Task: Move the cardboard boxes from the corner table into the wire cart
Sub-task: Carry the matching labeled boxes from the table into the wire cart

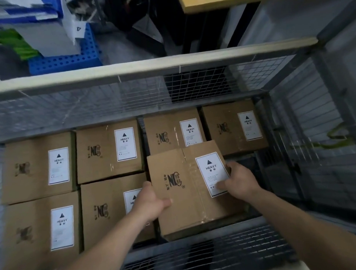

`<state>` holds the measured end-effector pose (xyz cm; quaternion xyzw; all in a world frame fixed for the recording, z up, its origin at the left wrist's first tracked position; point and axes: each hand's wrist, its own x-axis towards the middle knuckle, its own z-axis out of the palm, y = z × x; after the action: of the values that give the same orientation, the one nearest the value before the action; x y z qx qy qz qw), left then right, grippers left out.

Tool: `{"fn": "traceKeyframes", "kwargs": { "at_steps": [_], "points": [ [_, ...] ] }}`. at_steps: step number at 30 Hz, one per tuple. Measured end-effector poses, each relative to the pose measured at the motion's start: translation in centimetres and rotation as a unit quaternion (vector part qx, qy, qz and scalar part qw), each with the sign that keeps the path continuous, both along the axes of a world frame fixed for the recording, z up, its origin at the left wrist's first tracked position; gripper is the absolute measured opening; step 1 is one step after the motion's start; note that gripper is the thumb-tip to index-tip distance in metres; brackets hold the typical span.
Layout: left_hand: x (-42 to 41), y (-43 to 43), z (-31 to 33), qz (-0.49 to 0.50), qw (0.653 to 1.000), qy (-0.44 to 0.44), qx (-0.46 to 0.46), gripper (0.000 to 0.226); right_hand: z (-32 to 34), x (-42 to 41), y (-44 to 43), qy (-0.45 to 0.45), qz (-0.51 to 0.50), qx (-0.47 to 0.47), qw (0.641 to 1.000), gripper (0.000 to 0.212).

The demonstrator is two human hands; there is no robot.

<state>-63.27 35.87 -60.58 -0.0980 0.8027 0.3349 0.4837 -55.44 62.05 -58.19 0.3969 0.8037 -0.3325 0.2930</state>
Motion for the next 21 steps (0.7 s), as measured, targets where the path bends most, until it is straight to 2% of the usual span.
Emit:
{"fn": "traceKeyframes", "kwargs": {
  "at_steps": [8,12,14,18,21],
  "points": [
    [1.9,-0.8,-3.8,-0.072,0.995,-0.015,-0.06,0.042,-5.3,1.2,-1.2,-0.068,0.035,0.006,0.997,0.037],
    [1.8,-0.5,-6.6,-0.116,0.99,-0.042,-0.063,0.038,-8.6,1.2,-1.3,-0.1,0.047,-0.011,0.994,0.039],
    [2.0,-0.3,-7.7,-0.127,0.988,-0.063,-0.063,0.045,-10.0,1.4,-1.5,-0.118,0.053,-0.026,0.991,0.045],
    [2.5,-0.2,-9.2,-0.115,0.987,-0.084,-0.074,0.079,-12.0,1.8,-2.0,-0.133,0.063,-0.068,0.987,0.064],
    [2.6,-0.5,-9.7,-0.122,0.985,-0.092,-0.081,0.088,-12.4,1.7,-2.1,-0.142,0.068,-0.082,0.984,0.071]
  ]
}}
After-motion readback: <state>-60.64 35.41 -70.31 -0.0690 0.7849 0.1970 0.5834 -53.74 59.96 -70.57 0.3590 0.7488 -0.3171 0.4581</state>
